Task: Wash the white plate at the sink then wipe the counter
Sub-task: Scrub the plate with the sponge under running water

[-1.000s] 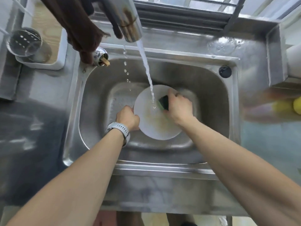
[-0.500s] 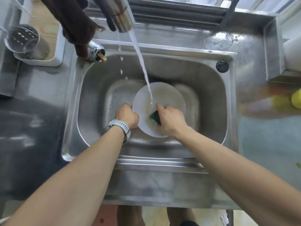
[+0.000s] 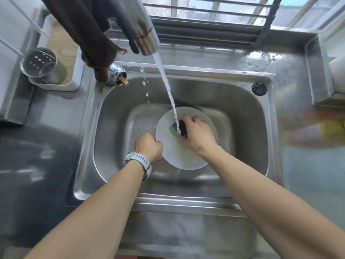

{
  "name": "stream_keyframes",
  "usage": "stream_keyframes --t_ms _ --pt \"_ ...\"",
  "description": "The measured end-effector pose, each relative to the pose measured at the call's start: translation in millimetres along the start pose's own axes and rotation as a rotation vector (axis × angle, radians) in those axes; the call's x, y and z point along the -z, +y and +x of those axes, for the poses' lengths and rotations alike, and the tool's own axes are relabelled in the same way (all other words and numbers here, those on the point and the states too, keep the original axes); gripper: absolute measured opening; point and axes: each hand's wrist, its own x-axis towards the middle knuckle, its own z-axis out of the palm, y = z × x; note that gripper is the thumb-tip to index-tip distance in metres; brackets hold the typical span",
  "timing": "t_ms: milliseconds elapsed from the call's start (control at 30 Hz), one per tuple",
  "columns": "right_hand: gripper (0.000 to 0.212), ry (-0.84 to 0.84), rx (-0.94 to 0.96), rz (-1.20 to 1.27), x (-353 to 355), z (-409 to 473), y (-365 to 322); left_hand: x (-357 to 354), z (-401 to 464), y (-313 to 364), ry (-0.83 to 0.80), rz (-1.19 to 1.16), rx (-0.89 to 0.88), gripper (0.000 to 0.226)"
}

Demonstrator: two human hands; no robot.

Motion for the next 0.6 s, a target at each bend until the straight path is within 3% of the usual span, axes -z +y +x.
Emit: stream_keyframes --t_ms 100,200,267,433,600 --pt "0.048 -0.005 -0.161 -0.056 2.7 -23.0 27.2 3.7 -0.2 1.3 -0.056 -0.105 -0.019 0.024" --pt "0.049 -0.069 -0.025 0.05 -2.8 -39.2 15.0 2.2 -4.1 4.5 -0.098 -0.128 -0.045 0.027" --pt "0.048 -0.017 0.013 0.152 4.3 -15.8 3.0 -1.2 -5.9 6.9 -0.125 -0.189 -0.058 0.025" --pt "0.046 0.037 -0.136 0.065 24.6 -15.7 13.8 -4.1 -16.5 15.5 0.116 -0.368 -0.105 0.026" --pt "0.037 0.112 0.103 0.142 34.0 -33.0 -25.7 2.8 -35.7 23.6 0.175 -0.427 -0.144 0.023"
